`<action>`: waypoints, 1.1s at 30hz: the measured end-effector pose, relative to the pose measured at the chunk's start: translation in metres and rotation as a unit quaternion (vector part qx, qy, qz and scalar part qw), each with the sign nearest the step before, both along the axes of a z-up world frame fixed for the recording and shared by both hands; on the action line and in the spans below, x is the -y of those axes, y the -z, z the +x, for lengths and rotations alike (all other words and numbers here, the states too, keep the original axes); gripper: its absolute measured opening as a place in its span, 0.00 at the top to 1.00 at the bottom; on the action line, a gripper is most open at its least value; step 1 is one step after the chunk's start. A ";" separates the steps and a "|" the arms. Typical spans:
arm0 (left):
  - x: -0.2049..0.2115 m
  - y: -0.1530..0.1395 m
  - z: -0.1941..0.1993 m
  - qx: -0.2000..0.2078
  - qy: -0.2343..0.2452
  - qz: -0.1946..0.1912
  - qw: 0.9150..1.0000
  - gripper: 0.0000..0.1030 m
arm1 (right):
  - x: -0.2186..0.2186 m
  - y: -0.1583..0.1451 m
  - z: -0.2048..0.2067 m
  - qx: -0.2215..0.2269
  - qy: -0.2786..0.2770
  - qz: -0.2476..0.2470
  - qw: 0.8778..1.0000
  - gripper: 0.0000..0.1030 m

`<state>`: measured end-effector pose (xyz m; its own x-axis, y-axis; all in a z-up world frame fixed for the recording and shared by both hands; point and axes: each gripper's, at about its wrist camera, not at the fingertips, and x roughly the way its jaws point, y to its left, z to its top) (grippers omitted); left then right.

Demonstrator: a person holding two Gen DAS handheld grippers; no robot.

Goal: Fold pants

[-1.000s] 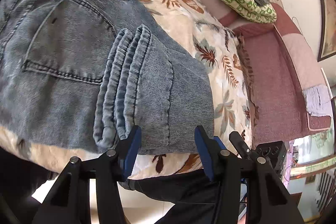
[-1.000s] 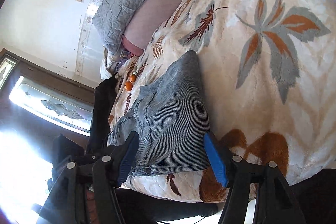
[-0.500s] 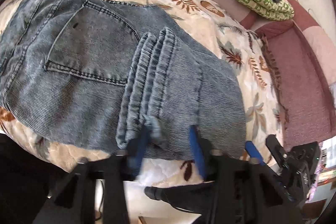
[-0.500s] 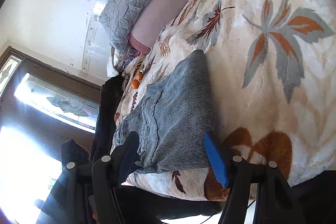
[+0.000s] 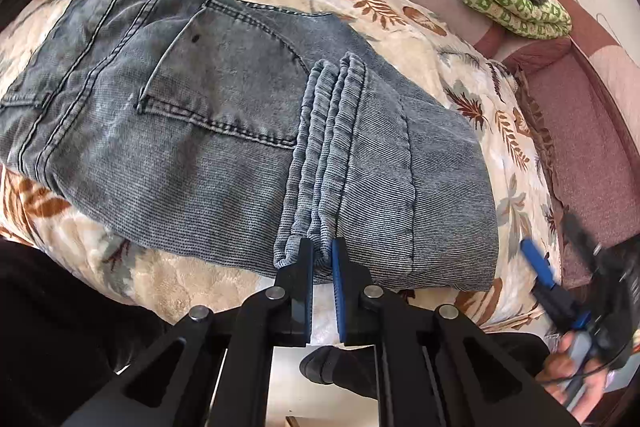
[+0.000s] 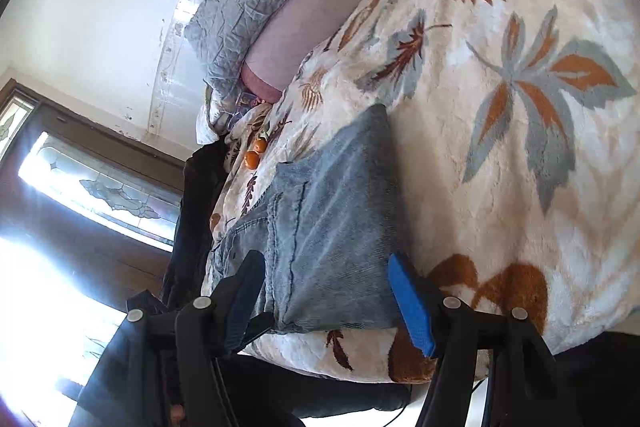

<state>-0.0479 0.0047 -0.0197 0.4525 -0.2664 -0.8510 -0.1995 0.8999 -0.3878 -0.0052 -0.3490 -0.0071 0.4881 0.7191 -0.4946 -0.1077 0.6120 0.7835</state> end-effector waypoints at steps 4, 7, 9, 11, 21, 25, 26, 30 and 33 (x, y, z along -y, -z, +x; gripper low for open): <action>-0.009 0.004 0.003 -0.001 0.002 -0.023 1.000 0.91 | -0.015 -0.013 0.041 -0.010 -0.051 0.073 0.996 0.34; -0.014 0.005 0.000 -0.002 0.004 -0.031 0.999 0.91 | -0.033 0.033 0.063 -0.114 -0.084 0.086 0.986 0.31; -0.013 -0.005 -0.007 0.004 0.007 -0.038 0.999 0.90 | -0.036 0.068 0.060 -0.164 -0.076 0.050 0.982 0.35; -0.008 -0.032 -0.015 0.046 0.005 -0.011 0.999 0.91 | -0.028 0.069 0.057 -0.150 -0.075 0.078 0.983 0.35; 0.031 0.012 0.036 -0.012 0.085 0.033 0.996 0.92 | -0.026 0.023 0.083 -0.093 -0.086 0.026 0.992 0.35; 0.025 0.014 0.034 0.007 0.087 0.034 0.996 0.98 | -0.019 0.018 0.131 -0.089 -0.060 -0.051 0.993 0.35; 0.023 0.015 0.036 0.006 0.087 0.031 0.996 0.98 | -0.023 0.025 0.145 -0.103 -0.062 -0.073 0.990 0.35; 0.025 0.012 0.035 0.016 0.094 0.031 0.995 0.98 | -0.049 0.054 0.173 -0.127 -0.101 -0.144 0.976 0.67; 0.022 0.014 0.034 0.023 0.098 0.027 0.995 0.98 | -0.053 0.045 0.177 -0.081 -0.086 -0.214 0.970 0.84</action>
<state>-0.0144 -0.0173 -0.0335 0.4359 -0.3075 -0.8459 -0.0018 0.9395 -0.3424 0.1718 -0.2955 -0.0517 0.2699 0.4945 -0.8262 -0.1347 0.8690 0.4760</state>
